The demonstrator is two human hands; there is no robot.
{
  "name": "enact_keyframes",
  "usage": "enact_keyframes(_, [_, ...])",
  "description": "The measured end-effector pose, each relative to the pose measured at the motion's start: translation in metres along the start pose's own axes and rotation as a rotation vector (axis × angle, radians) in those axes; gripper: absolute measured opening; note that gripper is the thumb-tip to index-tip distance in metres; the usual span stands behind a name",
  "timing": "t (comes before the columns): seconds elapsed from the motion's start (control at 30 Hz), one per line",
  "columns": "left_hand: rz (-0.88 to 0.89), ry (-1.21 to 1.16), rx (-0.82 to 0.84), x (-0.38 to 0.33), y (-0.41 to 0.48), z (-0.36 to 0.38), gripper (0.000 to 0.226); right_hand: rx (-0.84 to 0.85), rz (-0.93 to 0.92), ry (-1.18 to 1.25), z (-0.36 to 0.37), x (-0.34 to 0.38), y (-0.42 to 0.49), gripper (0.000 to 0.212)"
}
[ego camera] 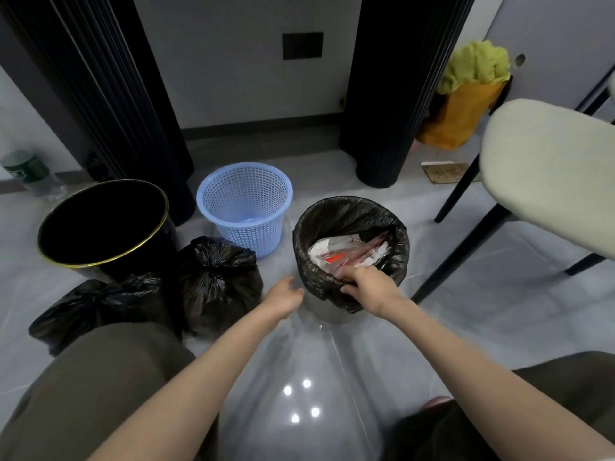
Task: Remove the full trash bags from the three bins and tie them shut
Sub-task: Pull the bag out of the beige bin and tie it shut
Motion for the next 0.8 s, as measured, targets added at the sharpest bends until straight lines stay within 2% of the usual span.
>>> enact_keyframes(0.13, [-0.218, -0.338, -0.028, 0.050, -0.006, 0.009, 0.057, 0.015, -0.037, 0.001, 0.011, 0.015, -0.020, 0.024])
enact_keyframes(0.23, [-0.315, -0.563, 0.013, 0.079, -0.011, 0.021, 0.049, 0.007, -0.062, 0.055, 0.010, 0.021, -0.032, 0.022])
enact_keyframes(0.33, [-0.356, -0.690, 0.082, 0.093, -0.020, 0.034, 0.034, -0.071, -0.039, 0.325, -0.003, 0.020, -0.045, 0.017])
enact_keyframes(0.4, [-0.353, -0.758, 0.083, 0.096, -0.020, 0.036, 0.033, -0.227, 0.088, 0.508, -0.017, 0.007, -0.055, 0.010])
enact_keyframes(0.47, [-0.338, -0.811, 0.083, 0.092, -0.019, 0.037, 0.036, -0.344, 0.319, 0.687, -0.013, -0.015, -0.068, 0.011])
enact_keyframes(0.57, [-0.317, -0.850, 0.076, 0.083, -0.017, 0.035, 0.036, -0.357, 0.676, 1.011, 0.028, -0.040, -0.087, 0.023])
enact_keyframes(0.67, [-0.283, -0.871, 0.058, 0.077, -0.011, 0.035, 0.029, -0.262, 0.978, 1.338, 0.072, -0.043, -0.107, 0.022])
enact_keyframes(0.73, [-0.276, -0.909, 0.053, 0.074, -0.011, 0.036, 0.016, -0.107, 1.038, 1.614, 0.100, -0.027, -0.109, 0.021])
enact_keyframes(0.8, [-0.282, -0.925, 0.047, 0.073, -0.013, 0.038, 0.005, 0.074, 1.034, 1.777, 0.119, -0.007, -0.107, 0.020])
Point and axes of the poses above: each hand's wrist, its own y-axis towards the middle knuckle, its own z-axis out of the palm, x = y × z, the point moved 9 cm from there along y, towards the middle knuckle, and after that the axes turned 13 degrees about -y, right-handed, at the moved point
